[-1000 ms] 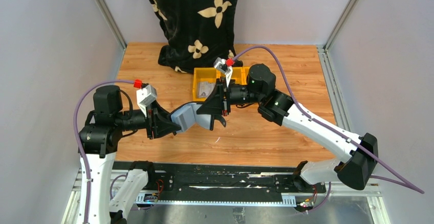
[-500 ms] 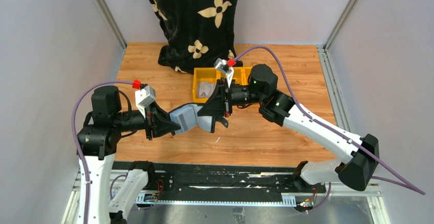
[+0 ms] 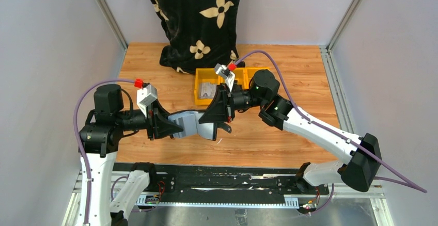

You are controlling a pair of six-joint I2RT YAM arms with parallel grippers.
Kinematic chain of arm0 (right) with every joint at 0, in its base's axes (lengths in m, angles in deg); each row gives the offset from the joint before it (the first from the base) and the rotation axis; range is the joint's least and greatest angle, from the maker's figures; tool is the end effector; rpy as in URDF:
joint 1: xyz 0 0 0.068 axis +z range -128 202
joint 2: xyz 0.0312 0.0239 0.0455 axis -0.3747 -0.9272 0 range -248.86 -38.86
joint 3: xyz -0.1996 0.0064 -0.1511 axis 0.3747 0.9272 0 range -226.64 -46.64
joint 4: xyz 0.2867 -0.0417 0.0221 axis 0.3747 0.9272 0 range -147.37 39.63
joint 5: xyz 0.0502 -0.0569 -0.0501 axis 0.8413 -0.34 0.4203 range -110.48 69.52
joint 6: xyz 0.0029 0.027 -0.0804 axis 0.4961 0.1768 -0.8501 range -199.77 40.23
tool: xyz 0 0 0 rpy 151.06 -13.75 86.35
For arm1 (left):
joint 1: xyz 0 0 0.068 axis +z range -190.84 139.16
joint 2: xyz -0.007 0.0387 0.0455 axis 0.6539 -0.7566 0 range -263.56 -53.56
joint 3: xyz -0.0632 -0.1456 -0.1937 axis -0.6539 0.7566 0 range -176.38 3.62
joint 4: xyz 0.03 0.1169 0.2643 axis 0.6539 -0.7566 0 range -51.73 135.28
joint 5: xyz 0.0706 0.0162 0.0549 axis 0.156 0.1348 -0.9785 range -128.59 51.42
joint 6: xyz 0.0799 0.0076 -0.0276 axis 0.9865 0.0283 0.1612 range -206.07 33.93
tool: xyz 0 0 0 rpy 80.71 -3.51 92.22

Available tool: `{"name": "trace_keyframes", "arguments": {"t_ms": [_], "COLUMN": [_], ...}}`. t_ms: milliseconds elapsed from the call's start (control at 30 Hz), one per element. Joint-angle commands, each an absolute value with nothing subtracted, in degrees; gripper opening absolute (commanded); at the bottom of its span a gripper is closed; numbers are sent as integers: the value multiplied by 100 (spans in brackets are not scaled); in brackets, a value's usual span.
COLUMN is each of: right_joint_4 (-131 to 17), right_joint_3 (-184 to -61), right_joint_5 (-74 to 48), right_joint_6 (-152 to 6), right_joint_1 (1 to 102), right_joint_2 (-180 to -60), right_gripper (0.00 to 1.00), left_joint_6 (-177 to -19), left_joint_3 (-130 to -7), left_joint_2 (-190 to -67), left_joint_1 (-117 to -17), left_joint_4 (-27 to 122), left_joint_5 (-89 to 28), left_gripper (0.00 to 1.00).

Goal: Take the credit cards out of the card holder
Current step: Remove the credit card from the card holder.

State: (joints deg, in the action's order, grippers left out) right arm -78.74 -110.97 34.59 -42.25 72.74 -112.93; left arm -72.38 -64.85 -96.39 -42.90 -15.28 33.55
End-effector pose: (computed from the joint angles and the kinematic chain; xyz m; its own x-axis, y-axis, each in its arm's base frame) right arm 0.1744 0.3097 0.3810 -0.4783 -0.0341 -0.8776 -0.8325 -0.3008 0.4654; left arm 0.1430 -0.0762 0.3952 -0.3686 0.0860 -0.9256 0.9039 0.2656 -0.3353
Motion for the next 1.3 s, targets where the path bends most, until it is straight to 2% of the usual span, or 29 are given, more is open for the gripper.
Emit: {"name": "trace_keyframes", "arguments": {"t_ms": [0,100,267,500,1267], "right_joint_4": [-8512,-8472,-8438,-8343,-8633], "right_joint_3": [-11038,-11015,-10972,-10967,-10799], "right_joint_5": [3757,3791,3802,3850,4025], "right_joint_6": [-3938,-3932,-3916,-3933,-3702], "right_joint_1": [7368,7287,7160,7096,6964], "right_joint_2": [-11288,-11243,-11157,-11092,-10988], "right_gripper": [0,0,0,0,0], "left_joint_6": [-7175,-7199,-7245,-7263,-7101], "left_joint_3": [-6585,-6579,-6515,-6490,-6543], "left_joint_2": [-9653,-9630,-9559,-9502,-9514], "left_joint_1": [-4304,-4305,-4304,-4306,-4304], "left_joint_4": [-1490,-1489,-1484,-1468,-1491], "left_joint_5": [3596,3728,3908,4062,3731], "left_gripper": [30,28,44,45,29]}}
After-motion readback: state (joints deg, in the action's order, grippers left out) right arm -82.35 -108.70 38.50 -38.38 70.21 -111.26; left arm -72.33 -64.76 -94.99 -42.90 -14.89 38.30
